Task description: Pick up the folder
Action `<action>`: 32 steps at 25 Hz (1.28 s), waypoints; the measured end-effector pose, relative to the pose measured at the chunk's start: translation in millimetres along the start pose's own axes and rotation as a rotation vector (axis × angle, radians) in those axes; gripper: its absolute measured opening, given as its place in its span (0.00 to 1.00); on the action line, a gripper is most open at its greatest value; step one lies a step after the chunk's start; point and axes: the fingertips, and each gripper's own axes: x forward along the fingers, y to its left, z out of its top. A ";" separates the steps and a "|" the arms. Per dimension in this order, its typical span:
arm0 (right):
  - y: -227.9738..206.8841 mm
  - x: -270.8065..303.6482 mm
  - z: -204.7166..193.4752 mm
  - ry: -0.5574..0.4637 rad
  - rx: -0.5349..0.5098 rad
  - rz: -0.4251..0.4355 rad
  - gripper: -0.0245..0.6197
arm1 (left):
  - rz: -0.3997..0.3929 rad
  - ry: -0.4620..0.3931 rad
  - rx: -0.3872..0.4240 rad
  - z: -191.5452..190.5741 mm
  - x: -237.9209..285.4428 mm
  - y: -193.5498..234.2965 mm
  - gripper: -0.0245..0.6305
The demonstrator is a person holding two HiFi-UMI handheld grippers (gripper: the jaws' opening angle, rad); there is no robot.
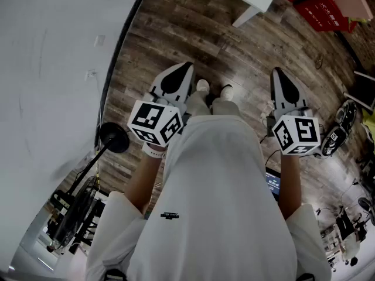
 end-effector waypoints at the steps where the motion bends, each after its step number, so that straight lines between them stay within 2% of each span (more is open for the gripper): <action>1: 2.4 -7.6 0.1 -0.009 -0.003 0.002 0.05 | -0.015 -0.012 0.004 1.6 -0.5 -14.8 0.07; 6: 17.0 -53.8 2.8 -0.076 -0.027 0.029 0.05 | -0.063 -0.042 0.035 0.4 -13.6 -79.9 0.07; 13: -8.4 -94.2 9.4 -0.167 -0.013 0.009 0.05 | -0.096 -0.072 0.123 12.6 -7.0 -134.7 0.07; 16: -16.2 -103.4 9.9 -0.191 0.026 0.021 0.05 | -0.088 -0.079 0.129 12.8 -5.7 -143.4 0.07; 23: -41.0 -118.1 11.5 -0.214 -0.019 0.027 0.05 | -0.065 -0.110 0.135 7.3 1.7 -161.0 0.07; 27: -53.4 -116.9 11.3 -0.219 -0.019 0.042 0.05 | -0.064 -0.118 0.106 1.0 6.6 -168.2 0.07; 32: -56.1 -110.5 38.2 -0.291 -0.020 0.074 0.05 | -0.083 -0.122 0.123 15.5 21.5 -164.5 0.07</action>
